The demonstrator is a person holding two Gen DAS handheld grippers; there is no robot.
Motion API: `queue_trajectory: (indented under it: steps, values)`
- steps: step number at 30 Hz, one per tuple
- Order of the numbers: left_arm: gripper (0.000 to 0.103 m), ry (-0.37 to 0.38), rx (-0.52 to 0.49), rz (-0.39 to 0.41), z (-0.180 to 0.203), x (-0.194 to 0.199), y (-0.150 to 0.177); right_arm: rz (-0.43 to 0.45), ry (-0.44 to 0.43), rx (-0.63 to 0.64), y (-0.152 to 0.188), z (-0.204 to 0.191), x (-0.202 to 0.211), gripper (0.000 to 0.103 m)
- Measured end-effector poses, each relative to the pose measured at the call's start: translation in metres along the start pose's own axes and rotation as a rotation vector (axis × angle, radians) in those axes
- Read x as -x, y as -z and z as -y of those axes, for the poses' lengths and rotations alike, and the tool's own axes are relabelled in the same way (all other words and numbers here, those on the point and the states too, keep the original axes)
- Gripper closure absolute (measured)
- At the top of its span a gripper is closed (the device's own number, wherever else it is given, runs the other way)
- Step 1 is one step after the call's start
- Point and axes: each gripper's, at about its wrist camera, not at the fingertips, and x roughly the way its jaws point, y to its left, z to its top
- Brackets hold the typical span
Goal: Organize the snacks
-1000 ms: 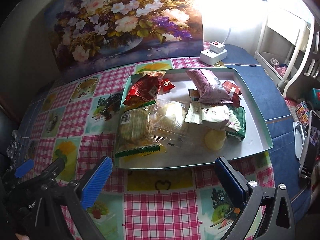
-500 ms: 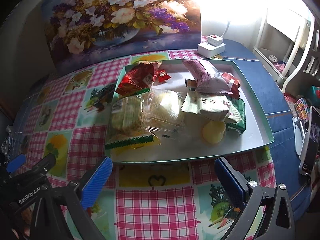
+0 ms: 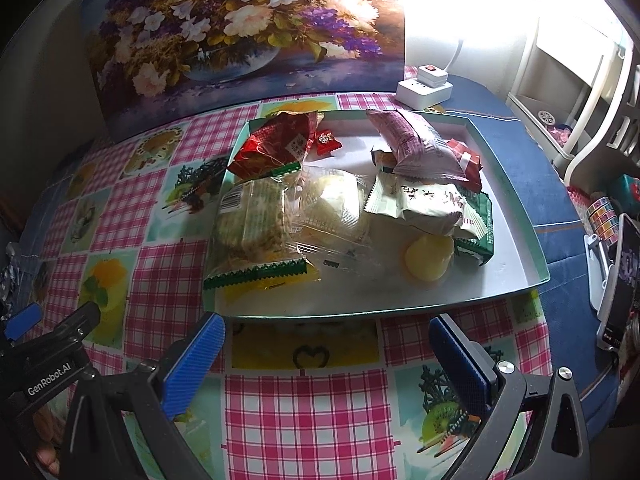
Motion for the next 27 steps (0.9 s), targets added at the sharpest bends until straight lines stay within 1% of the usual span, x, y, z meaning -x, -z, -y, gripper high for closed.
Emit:
queue_trajectory:
  steps: [27]
  values:
    - [0.008, -0.01, -0.009, -0.005, 0.0015, -0.0022, 0.0016, -0.016, 0.015, 0.006, 0.0026, 0.0005, -0.0038, 0.0]
